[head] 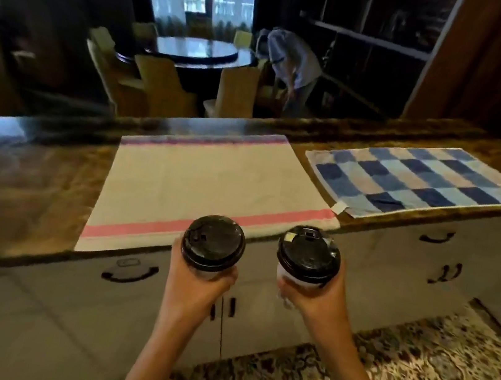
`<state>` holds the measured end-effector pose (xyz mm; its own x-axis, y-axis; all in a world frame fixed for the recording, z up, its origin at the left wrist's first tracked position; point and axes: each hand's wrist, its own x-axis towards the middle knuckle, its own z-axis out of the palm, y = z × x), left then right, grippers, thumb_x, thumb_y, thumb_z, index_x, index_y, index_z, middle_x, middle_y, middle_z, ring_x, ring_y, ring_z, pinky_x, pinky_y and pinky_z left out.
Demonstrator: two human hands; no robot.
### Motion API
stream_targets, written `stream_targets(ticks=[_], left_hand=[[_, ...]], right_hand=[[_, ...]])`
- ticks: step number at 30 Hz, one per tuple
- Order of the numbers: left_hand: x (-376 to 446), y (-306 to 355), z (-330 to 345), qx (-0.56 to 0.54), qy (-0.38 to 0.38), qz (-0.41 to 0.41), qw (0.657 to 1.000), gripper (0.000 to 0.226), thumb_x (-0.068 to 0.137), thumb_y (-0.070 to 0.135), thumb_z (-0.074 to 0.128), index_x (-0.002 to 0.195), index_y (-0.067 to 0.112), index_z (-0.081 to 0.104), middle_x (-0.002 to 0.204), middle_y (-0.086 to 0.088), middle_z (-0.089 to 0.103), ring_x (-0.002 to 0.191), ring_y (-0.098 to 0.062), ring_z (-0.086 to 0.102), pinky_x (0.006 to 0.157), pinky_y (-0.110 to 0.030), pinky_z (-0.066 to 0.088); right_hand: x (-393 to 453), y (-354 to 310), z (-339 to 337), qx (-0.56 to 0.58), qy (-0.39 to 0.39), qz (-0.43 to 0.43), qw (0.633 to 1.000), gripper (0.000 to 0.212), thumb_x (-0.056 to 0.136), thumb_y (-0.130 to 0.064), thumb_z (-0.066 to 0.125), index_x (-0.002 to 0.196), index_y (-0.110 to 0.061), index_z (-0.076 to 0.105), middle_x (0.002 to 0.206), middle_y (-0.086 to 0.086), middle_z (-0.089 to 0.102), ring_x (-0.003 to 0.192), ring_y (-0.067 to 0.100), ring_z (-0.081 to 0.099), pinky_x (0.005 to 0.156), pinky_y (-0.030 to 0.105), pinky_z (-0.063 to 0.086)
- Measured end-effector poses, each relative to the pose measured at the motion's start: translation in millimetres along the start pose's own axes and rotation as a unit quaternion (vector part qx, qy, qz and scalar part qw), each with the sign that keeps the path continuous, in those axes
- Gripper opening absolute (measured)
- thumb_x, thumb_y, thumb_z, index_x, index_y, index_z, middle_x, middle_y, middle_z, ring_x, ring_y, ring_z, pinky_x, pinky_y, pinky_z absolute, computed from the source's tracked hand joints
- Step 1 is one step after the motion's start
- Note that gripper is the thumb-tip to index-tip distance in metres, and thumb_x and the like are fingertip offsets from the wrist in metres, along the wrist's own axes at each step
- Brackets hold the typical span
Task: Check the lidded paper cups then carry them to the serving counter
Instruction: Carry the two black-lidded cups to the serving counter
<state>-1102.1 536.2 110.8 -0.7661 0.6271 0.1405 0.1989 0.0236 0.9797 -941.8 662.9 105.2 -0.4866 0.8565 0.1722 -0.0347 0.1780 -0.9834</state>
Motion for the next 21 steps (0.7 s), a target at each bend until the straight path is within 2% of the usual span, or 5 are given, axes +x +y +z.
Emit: stream_targets(ticks=[4, 7, 11, 17, 21], left_hand=[[47.9, -7.1, -0.5, -0.001, 0.064, -0.014, 0.998, 0.08, 0.073, 0.007, 0.088, 0.132, 0.03, 0.039, 0.118, 0.015, 0.057, 0.098, 0.019, 0.056, 0.07, 0.0, 0.046], [76.4, -6.3, -7.9, 0.004, 0.12, -0.015, 0.993, 0.084, 0.073, 0.013, 0.088, 0.137, 0.033, 0.038, 0.121, 0.018, 0.056, 0.104, 0.012, 0.056, 0.073, -0.007, 0.047], [119.0, -12.8, -21.9, 0.005, 0.173, -0.024, 0.985, 0.08, 0.075, 0.003, 0.085, 0.134, 0.032, 0.038, 0.115, 0.018, 0.055, 0.091, 0.024, 0.057, 0.065, -0.004, 0.049], [196.0, -29.5, -54.6, 0.008, 0.198, -0.039, 0.979, 0.083, 0.074, 0.005, 0.085, 0.132, 0.038, 0.035, 0.115, 0.027, 0.051, 0.099, 0.015, 0.054, 0.077, -0.007, 0.044], [264.1, -54.3, -86.9, 0.037, 0.208, -0.033, 0.977, 0.078, 0.074, 0.006, 0.086, 0.129, 0.034, 0.038, 0.115, 0.024, 0.052, 0.103, 0.008, 0.054, 0.074, 0.001, 0.043]], right_hand=[[63.3, 15.7, 29.7, 0.021, -0.062, -0.012, 0.998, 0.086, 0.07, 0.001, 0.084, 0.133, -0.035, 0.037, 0.131, -0.011, 0.054, 0.119, -0.006, 0.056, 0.09, 0.014, 0.054], [106.5, 15.3, 56.9, 0.026, -0.098, -0.02, 0.995, 0.089, 0.07, -0.005, 0.086, 0.13, -0.046, 0.034, 0.127, -0.025, 0.049, 0.11, -0.021, 0.052, 0.087, 0.01, 0.052], [156.7, 17.7, 92.0, 0.039, -0.139, -0.022, 0.989, 0.089, 0.07, -0.004, 0.086, 0.131, -0.043, 0.033, 0.128, -0.023, 0.049, 0.11, -0.023, 0.051, 0.087, 0.006, 0.049], [228.4, 29.1, 160.6, 0.046, -0.152, -0.011, 0.987, 0.087, 0.071, -0.003, 0.085, 0.137, -0.028, 0.035, 0.13, -0.012, 0.052, 0.115, -0.003, 0.056, 0.093, 0.019, 0.055], [274.5, 38.1, 217.0, 0.036, -0.143, -0.015, 0.989, 0.085, 0.071, 0.0, 0.084, 0.135, -0.026, 0.034, 0.125, -0.021, 0.051, 0.109, -0.014, 0.055, 0.092, 0.01, 0.051]])
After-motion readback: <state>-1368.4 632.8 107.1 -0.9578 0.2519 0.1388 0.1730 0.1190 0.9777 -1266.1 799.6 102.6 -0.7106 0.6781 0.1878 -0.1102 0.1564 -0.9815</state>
